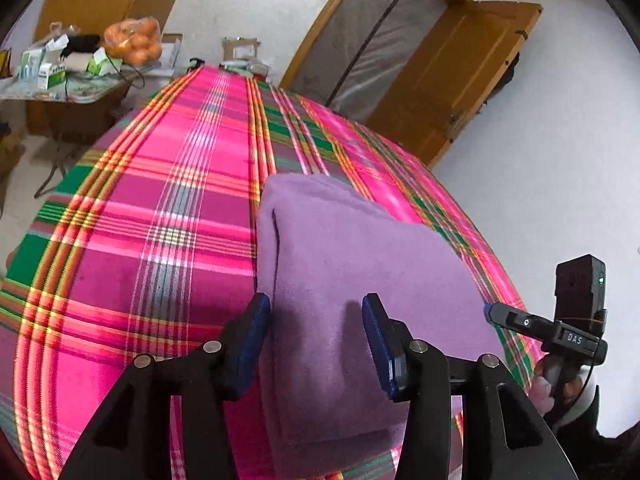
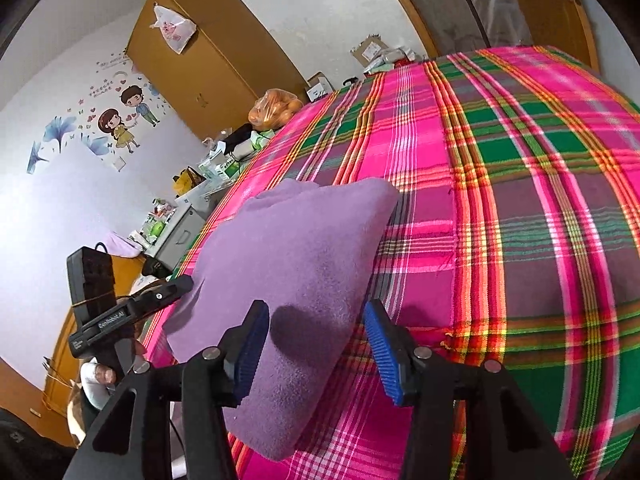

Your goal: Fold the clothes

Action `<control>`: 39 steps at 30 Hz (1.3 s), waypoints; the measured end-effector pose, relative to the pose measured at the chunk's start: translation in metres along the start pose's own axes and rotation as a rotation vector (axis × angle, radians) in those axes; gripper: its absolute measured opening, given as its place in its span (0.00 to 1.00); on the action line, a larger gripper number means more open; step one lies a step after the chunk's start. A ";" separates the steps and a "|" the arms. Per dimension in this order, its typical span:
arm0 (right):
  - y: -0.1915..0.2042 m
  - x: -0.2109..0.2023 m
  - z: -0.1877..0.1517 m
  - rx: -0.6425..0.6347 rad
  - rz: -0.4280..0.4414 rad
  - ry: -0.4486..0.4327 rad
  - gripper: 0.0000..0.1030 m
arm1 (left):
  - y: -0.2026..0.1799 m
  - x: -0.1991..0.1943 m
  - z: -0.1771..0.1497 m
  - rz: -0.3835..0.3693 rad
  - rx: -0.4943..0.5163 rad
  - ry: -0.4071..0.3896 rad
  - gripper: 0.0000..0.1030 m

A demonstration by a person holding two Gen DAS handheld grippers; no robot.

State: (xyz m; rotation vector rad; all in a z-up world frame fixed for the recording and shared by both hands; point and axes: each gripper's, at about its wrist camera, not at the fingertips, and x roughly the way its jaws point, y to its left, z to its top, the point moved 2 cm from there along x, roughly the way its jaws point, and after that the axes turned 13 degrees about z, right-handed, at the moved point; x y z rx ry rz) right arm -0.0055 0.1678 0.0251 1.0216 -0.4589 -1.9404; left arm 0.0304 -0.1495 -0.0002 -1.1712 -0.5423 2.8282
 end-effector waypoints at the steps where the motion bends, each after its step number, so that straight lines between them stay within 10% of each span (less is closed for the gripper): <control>1: -0.001 0.001 0.000 0.003 0.003 0.003 0.49 | 0.000 0.001 0.000 0.004 -0.003 0.004 0.49; 34: -0.008 0.044 0.012 0.069 0.073 0.098 0.53 | 0.010 0.022 0.013 -0.091 -0.136 0.105 0.48; 39: -0.010 0.047 0.014 0.072 0.069 0.099 0.47 | 0.014 0.022 0.011 -0.100 -0.158 0.106 0.29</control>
